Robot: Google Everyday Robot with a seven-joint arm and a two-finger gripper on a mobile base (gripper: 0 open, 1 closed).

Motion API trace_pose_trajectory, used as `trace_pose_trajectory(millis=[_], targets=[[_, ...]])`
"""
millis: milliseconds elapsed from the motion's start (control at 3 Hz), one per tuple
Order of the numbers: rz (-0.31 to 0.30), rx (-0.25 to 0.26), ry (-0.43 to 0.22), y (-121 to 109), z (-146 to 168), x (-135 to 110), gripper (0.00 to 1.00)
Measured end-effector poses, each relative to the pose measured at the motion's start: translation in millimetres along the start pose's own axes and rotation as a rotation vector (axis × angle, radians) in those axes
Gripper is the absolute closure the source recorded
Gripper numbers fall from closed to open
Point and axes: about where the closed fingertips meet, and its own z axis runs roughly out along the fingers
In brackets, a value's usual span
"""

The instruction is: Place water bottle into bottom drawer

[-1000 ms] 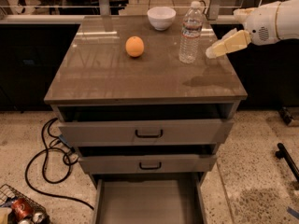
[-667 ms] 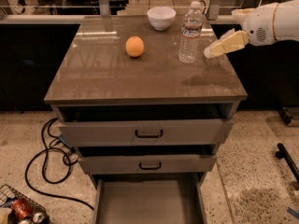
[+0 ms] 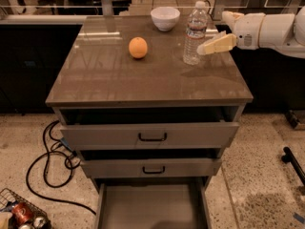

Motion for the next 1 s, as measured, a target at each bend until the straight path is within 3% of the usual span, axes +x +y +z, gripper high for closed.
trace_pose_trajectory(millis=[667, 1000], targets=[[-0.016, -0.036, -0.114, -31, 37, -20, 0.00], [0.027, -0.056, -0.162, -35, 53, -19, 0.15]])
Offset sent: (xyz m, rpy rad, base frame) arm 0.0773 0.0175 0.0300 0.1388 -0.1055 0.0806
